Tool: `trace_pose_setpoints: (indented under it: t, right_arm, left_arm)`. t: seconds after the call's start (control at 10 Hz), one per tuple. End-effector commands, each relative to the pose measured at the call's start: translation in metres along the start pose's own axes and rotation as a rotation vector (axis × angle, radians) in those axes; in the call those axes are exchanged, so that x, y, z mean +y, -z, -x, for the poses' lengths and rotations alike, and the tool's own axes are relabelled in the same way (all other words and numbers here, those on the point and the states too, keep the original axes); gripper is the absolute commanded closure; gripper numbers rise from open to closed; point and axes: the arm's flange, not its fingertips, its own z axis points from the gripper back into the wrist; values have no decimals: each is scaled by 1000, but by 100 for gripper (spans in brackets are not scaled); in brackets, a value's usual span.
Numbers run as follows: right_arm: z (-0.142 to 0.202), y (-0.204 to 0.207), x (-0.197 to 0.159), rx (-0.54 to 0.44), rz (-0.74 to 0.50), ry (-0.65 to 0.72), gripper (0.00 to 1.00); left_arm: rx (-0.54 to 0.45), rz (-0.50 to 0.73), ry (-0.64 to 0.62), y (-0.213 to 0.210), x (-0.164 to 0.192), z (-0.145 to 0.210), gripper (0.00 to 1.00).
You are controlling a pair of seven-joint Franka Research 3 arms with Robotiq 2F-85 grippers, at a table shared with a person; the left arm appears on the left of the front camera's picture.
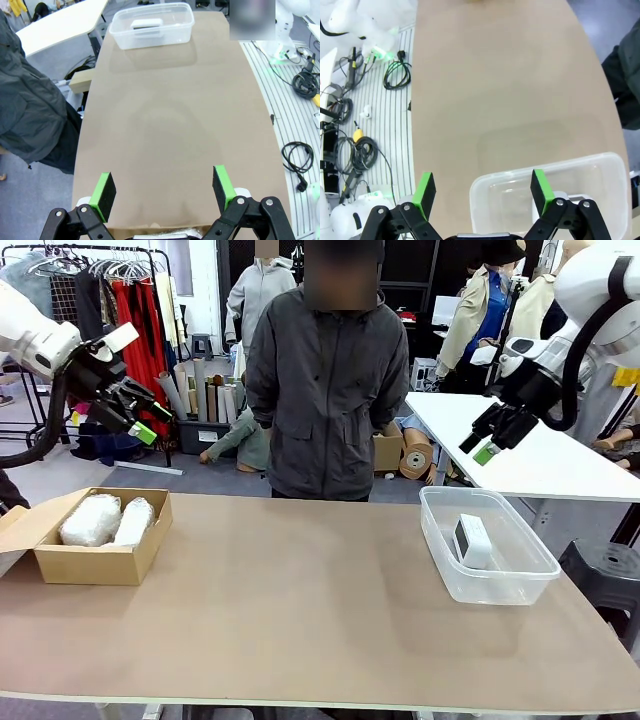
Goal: Separate and place wrapped and unwrapped clocks.
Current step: If the picked Digital clock is wrapped, place it in the Package Box ; if not, place it in the Organizing box.
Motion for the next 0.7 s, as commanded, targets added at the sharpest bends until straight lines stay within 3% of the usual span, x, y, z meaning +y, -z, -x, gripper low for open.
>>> trace_pose_setpoints:
  t: [0.0,0.2,0.6]
  right_arm:
    - [0,8,-11,-49,53,-79,0]
    - [-9,15,-25,-126,104,-163,0]
    - [-20,19,-56,-236,60,-204,0]
  left_arm:
    - [-10,-6,0,-1,0,-2,0]
    - [-10,-6,0,-1,0,-2,0]
    - [-10,-6,0,-1,0,-2,0]
